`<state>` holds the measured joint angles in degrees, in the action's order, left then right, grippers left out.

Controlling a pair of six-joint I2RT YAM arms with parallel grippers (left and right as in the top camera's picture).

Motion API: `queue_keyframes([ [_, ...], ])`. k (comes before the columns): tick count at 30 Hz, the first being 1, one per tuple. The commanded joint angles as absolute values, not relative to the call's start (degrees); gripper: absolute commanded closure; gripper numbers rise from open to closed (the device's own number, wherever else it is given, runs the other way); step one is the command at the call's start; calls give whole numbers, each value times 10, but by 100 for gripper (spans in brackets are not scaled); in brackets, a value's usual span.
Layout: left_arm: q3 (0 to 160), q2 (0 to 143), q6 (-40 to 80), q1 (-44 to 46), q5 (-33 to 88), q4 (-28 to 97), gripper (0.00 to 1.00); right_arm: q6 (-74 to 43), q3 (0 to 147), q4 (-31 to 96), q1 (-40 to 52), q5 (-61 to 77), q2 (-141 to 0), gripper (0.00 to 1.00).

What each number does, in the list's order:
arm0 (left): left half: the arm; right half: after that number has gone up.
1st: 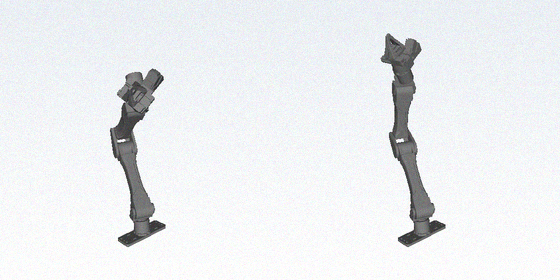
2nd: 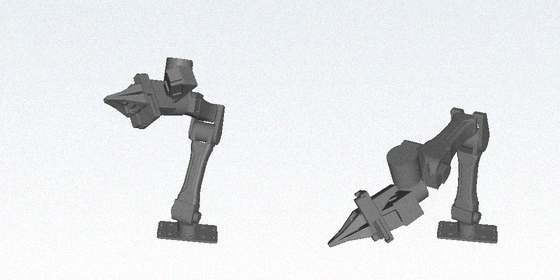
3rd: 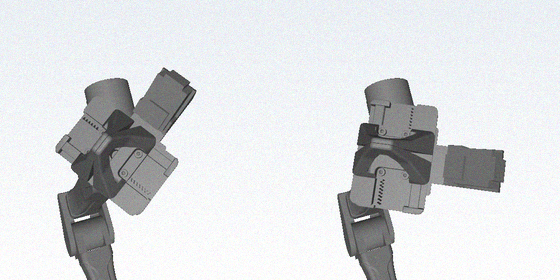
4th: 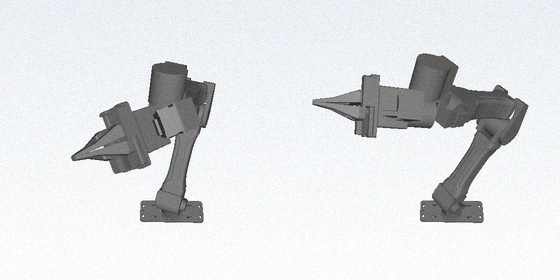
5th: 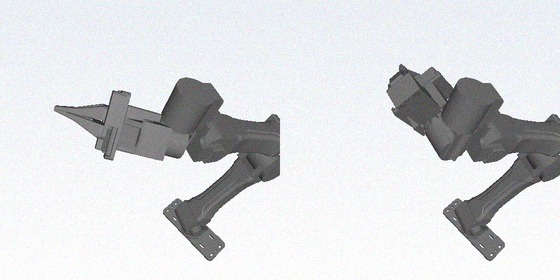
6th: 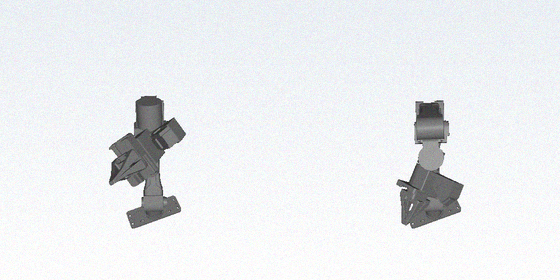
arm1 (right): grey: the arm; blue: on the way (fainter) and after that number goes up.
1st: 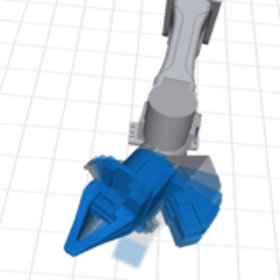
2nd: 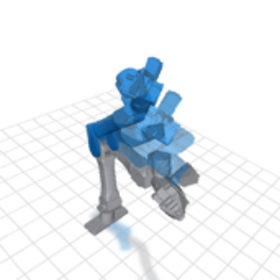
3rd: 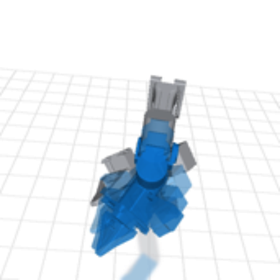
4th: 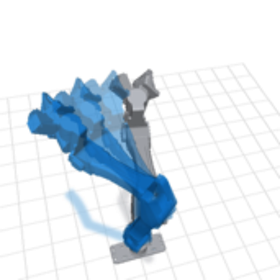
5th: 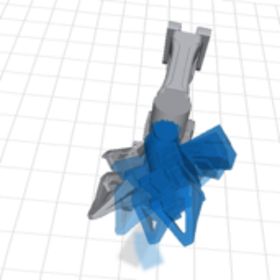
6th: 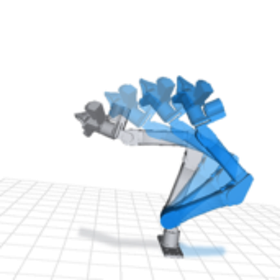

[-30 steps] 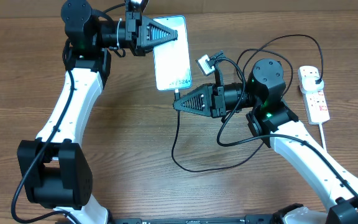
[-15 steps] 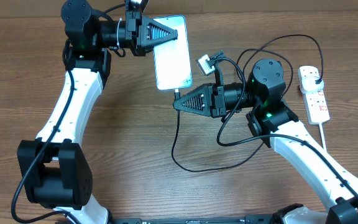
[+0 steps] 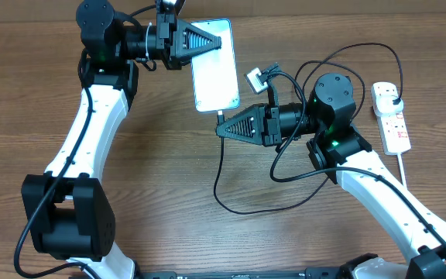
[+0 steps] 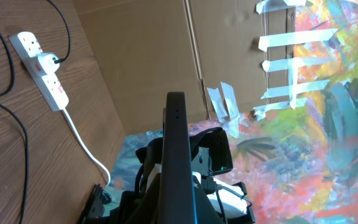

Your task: Plug charger to phone and switch on socket

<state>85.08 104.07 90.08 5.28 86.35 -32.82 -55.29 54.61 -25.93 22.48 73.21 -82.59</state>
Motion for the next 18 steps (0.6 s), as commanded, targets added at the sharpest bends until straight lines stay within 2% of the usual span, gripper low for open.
queue_keyframes([
  [1, 858, 1038, 900, 58, 860, -333, 96, -553, 547, -261, 222, 730, -827, 96],
  [18, 858, 1038, 895, 66, 856, -333, 96, -553, 547, -266, 222, 725, -827, 96],
])
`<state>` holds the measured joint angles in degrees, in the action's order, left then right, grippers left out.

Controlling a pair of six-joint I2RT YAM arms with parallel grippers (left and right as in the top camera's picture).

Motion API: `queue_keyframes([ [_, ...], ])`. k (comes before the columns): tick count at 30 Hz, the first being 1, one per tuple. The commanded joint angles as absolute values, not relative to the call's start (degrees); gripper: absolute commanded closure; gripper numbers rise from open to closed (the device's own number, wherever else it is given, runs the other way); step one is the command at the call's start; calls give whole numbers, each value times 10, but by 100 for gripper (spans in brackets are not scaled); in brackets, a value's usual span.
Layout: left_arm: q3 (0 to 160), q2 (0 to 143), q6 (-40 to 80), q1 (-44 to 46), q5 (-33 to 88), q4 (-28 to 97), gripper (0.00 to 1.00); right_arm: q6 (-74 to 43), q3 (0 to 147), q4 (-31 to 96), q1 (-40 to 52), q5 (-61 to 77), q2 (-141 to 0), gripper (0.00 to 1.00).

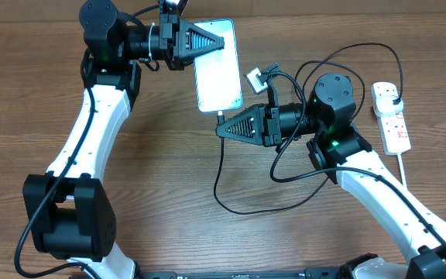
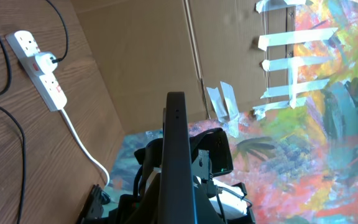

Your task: Plug charger to phone and switch on socket

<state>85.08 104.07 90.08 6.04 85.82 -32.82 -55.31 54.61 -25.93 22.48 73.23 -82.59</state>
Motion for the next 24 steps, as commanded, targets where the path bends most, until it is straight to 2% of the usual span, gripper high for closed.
queue_keyframes([
  [1, 858, 1038, 894, 66, 856, -333, 96, -553, 547, -266, 222, 725, -827, 96],
  [24, 858, 1038, 889, 66, 870, -333, 95, -553, 547, -267, 211, 720, -827, 96],
])
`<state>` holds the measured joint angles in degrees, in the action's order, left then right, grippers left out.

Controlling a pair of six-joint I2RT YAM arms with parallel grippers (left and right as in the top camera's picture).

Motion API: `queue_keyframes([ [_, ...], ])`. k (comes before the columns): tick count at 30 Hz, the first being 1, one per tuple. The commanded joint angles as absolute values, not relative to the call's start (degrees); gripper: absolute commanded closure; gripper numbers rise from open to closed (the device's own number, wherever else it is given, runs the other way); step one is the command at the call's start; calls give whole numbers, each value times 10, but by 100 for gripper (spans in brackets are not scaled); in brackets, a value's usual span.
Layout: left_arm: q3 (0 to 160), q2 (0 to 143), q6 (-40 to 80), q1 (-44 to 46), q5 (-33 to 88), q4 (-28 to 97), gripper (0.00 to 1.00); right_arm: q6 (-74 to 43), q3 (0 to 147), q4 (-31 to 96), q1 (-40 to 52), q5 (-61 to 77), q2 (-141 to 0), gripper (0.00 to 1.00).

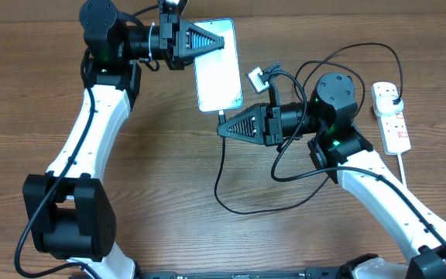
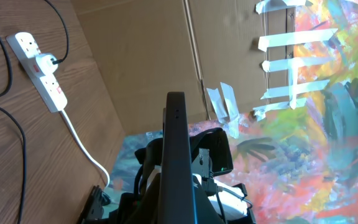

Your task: Plug charger to phone and switch on socket

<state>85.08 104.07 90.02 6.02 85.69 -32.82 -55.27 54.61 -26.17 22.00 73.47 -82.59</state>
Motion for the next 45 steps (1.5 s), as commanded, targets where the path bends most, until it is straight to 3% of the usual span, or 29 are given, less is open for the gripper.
queue_keyframes([
  [1, 858, 1038, 889, 66, 870, -333, 96, -553, 547, -267, 211, 718, -827, 96],
  [45, 858, 1038, 872, 81, 905, -333, 96, -551, 547, -283, 205, 676, -827, 96],
])
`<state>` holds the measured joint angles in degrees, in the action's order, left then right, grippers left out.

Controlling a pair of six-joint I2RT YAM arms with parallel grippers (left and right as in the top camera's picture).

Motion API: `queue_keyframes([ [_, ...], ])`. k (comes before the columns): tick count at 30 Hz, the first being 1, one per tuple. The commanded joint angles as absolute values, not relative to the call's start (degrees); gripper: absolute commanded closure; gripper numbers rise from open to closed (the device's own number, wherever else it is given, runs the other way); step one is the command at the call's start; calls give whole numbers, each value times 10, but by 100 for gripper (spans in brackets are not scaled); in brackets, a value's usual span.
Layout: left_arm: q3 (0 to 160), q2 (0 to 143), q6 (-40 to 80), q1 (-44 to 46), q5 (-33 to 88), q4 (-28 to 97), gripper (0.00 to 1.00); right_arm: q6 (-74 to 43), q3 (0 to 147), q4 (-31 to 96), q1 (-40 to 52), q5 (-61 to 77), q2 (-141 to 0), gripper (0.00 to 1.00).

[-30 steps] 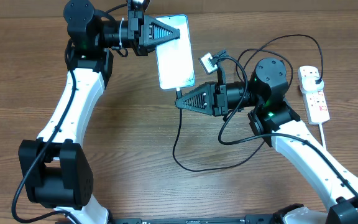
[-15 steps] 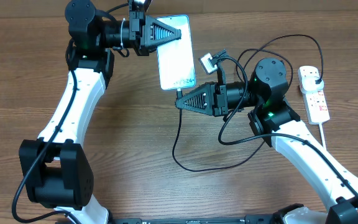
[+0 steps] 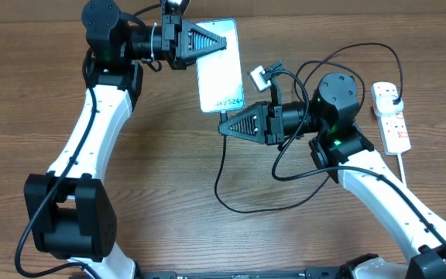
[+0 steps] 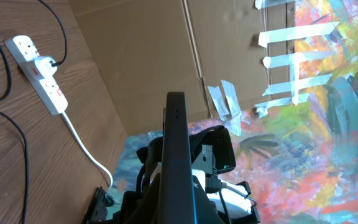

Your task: Plug charger to phone and switch on socket

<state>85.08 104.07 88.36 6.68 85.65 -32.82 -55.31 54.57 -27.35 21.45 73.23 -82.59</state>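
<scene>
The phone (image 3: pixel 221 77) is held off the table, its white screen facing up with dark lettering near the lower edge. My left gripper (image 3: pixel 224 40) is shut on its upper end. In the left wrist view the phone (image 4: pixel 176 155) shows edge-on between the fingers. My right gripper (image 3: pixel 224 129) sits just below the phone's bottom edge, shut on the black charger cable (image 3: pixel 217 174) at its plug end. The plug tip meets the phone's bottom edge; whether it is seated is hidden. The white socket strip (image 3: pixel 392 116) lies at the far right with a plug in it.
A white adapter block (image 3: pixel 257 77) hangs on cables right of the phone. Black cable loops lie on the wooden table (image 3: pixel 169 194) under and behind the right arm. The strip (image 4: pixel 39 74) and its white lead also show in the left wrist view.
The phone and both gripper tips have shifted slightly to the right. Dark lettering now shows on the screen near its lower edge. Both grips are unchanged.
At every moment my left gripper held the phone by its upper end and my right gripper held the cable's plug end at the phone's bottom edge. The phone has crept rightward in small amounts, and lettering has appeared on the screen.
</scene>
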Motion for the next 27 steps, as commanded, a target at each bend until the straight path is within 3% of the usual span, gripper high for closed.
queue_keyframes([
  [1, 858, 1038, 872, 83, 905, -333, 96, -551, 547, -283, 205, 673, -827, 96],
  [21, 858, 1038, 872, 88, 905, -333, 96, -552, 548, -288, 205, 668, -831, 96],
  [27, 858, 1038, 872, 75, 905, -333, 96, -553, 548, -264, 205, 681, -831, 82],
])
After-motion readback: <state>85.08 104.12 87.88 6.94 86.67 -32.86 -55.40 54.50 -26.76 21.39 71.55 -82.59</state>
